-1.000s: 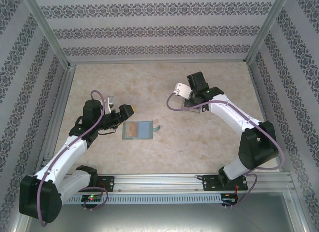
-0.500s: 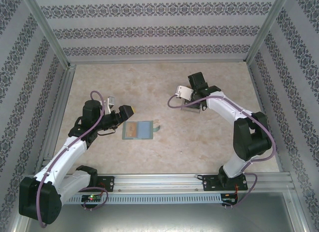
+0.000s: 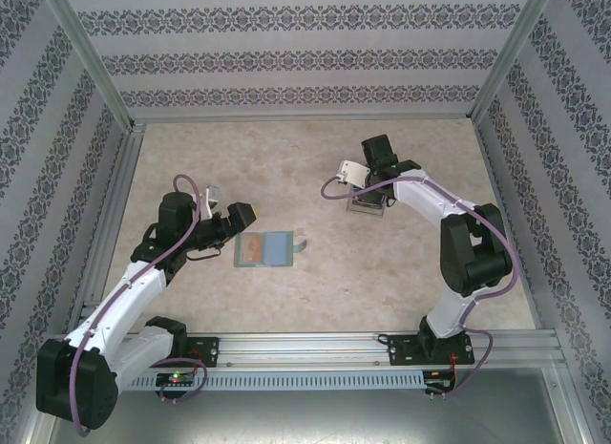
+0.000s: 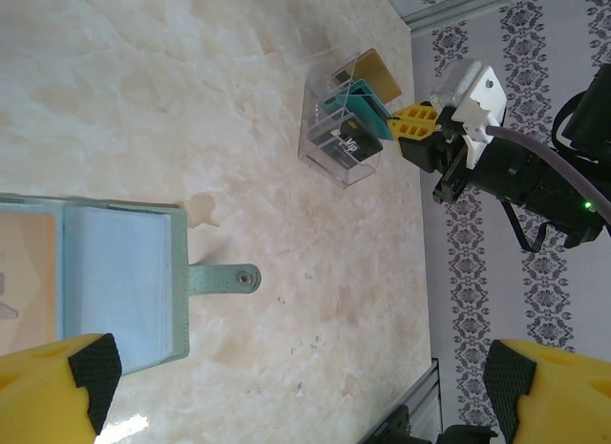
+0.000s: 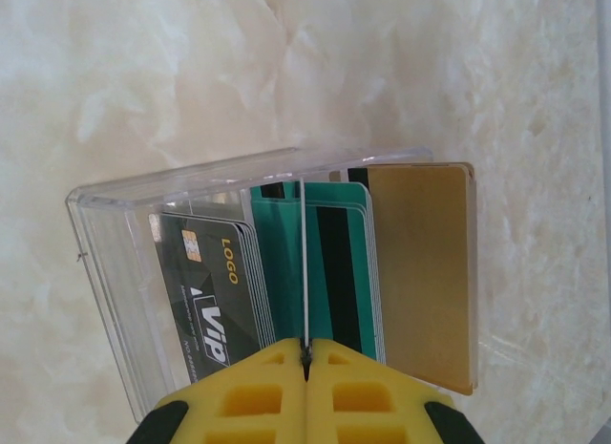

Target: Take the credit cards out of the card holder

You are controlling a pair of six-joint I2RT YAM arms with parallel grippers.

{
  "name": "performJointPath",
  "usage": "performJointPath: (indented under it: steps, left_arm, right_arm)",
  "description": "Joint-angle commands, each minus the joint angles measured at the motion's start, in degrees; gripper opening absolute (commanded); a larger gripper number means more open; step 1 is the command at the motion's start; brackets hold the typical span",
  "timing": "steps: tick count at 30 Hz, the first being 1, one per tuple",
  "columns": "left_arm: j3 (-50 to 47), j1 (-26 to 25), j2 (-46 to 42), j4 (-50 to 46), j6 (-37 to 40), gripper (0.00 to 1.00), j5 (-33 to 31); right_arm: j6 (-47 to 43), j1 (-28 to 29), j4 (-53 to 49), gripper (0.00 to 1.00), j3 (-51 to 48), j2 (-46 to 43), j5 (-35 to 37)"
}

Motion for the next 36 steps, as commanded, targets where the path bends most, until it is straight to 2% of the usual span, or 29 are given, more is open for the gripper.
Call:
performJointPath:
  steps: [1,7,13,25,31,36]
  left_arm:
    - [0.63,0.79,-0.39,-1.35,1.56,0.99,-0.68]
    - [0.72,0.79,0.30,-1.14,1.57,0.99,-0.79]
    - [0.70,0.78,0.51,-1.04,1.63,0.99,-0.99]
    - [0.63,0.91,1.15,-0.38,1.55,0.99,-0.72]
    - [0.67,0.93,1.56,-0.70,1.47,0.99,-0.54]
    - [1.92,0.93,3.17,-4.73,3.16,0.99,-2.59]
  right_arm:
    - [-0.16,-0.73,0.14,0.00,0.96,1.39,-1.40]
    - [-0.77,-0.97,1.26,0.03,0.26,2.63,0.16]
    - [-0.42,-1.63,3.24,0.23,-0.09,3.33,2.58]
    - [2.25,-2.38,7.65,0.27,-0.05,4.03,7.16]
    - [7.54,-2.40,5.27,0.28,1.62,2.78,6.69]
    - [15.03,-2.19,4.05,0.29,1.42,-0.68,5.80]
